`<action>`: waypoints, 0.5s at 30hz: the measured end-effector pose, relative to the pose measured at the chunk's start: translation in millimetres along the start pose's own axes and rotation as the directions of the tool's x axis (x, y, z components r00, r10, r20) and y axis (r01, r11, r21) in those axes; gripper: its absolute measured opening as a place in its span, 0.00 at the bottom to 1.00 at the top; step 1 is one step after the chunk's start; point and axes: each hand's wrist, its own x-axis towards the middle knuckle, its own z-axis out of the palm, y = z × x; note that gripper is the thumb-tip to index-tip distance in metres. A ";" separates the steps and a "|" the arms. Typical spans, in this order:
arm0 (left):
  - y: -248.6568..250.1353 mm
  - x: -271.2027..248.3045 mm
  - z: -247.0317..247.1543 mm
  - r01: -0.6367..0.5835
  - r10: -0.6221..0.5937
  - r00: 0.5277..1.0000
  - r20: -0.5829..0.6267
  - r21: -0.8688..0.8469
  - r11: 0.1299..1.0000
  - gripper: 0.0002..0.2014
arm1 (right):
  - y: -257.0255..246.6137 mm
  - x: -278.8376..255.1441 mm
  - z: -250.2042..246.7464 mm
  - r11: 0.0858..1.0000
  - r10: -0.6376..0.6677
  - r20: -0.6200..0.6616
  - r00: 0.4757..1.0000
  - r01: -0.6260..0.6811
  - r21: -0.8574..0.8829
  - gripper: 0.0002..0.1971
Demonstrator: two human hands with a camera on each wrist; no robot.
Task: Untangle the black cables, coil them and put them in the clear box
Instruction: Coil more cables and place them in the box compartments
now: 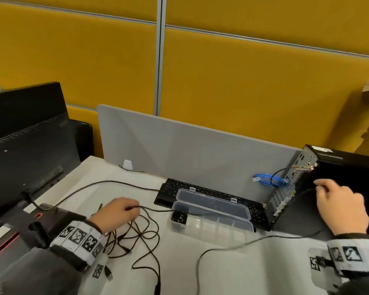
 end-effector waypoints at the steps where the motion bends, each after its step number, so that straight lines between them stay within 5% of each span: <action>1: 14.7 -0.9 -0.8 -0.030 0.030 0.999 -0.011 0.003 1.000 0.14 | -6.8 -10.4 5.2 0.991 -0.087 0.029 0.996 0.090 -0.099 0.17; 3: 49.7 -2.6 4.1 -0.100 0.100 0.995 0.002 0.023 0.995 0.13 | -34.4 -38.4 13.3 0.932 -0.299 0.180 0.937 0.328 -0.155 0.26; 6: 97.9 -4.6 23.5 -0.257 0.257 0.965 0.040 -0.015 0.966 0.11 | -92.8 -93.3 19.2 0.773 -0.624 0.443 0.644 0.593 0.227 0.34; 8: 116.9 -5.6 35.8 -0.341 0.349 0.936 0.054 -0.118 0.933 0.08 | -120.5 -122.7 22.8 0.673 -0.738 0.543 0.400 0.478 0.564 0.24; 9: 120.4 -6.0 38.5 -0.356 0.370 0.928 0.051 -0.177 0.918 0.08 | -126.0 -128.9 25.2 0.649 -0.759 0.553 0.343 0.337 0.682 0.14; 11: 115.3 -5.0 35.7 -0.340 0.358 0.933 0.028 -0.253 0.906 0.12 | -121.6 -122.4 26.4 0.634 -0.735 0.567 0.372 0.081 0.769 0.12; 15: 90.4 -4.8 21.0 -0.232 0.240 0.971 0.021 -0.185 0.955 0.13 | -86.5 -79.4 21.1 0.717 -0.574 0.454 0.682 0.150 0.681 0.18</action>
